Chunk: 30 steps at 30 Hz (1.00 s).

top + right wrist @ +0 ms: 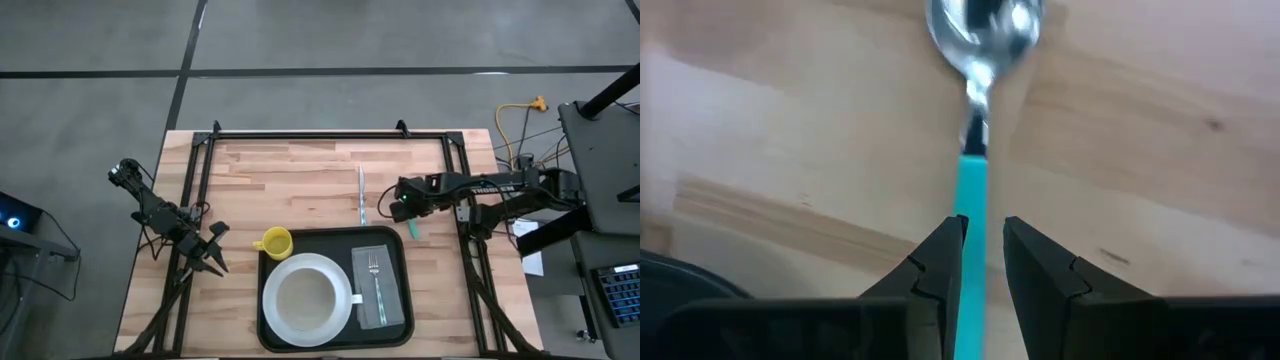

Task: Set up tray
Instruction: Put the blue spoon on the gray napkin to the left of the blue fork

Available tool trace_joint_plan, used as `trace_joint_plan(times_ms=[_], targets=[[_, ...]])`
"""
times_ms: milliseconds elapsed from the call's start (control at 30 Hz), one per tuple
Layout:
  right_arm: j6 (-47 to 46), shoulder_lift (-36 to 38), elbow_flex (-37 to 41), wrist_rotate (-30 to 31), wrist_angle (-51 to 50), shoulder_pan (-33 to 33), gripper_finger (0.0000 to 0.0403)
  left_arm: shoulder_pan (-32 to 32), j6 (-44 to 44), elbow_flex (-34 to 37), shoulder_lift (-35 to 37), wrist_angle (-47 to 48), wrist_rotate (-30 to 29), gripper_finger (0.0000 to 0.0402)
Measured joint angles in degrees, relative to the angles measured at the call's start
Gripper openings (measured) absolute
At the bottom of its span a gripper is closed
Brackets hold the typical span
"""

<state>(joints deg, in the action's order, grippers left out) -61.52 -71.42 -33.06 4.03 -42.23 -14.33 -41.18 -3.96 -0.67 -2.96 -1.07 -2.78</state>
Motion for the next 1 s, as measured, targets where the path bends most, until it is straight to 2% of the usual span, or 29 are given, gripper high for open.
trace_joint_plan(times_ms=[267, 700, 833, 1000], targets=[[-0.2, 0.1, 5.0, -3.0, 8.9, 0.0, 0.0068, 0.0, 0.0, 0.0, 0.0, 0.0, 0.0, 0.0048], [-2.4, 0.1, 5.9, -2.9, 9.2, 0.0, 0.0068, 0.0, 0.0, 0.0, 0.0, 0.0, 0.0, 0.0048], [-5.6, 0.1, 6.0, -0.3, 9.0, 0.1, 0.0068, 0.0, 0.0, 0.0, 0.0, 0.0, 0.0, 0.0048], [-2.3, 0.0, 6.1, 2.7, 9.1, 0.1, 0.0068, 0.0, 0.0, 0.0, 0.0, 0.0, 0.0, 0.0048]])
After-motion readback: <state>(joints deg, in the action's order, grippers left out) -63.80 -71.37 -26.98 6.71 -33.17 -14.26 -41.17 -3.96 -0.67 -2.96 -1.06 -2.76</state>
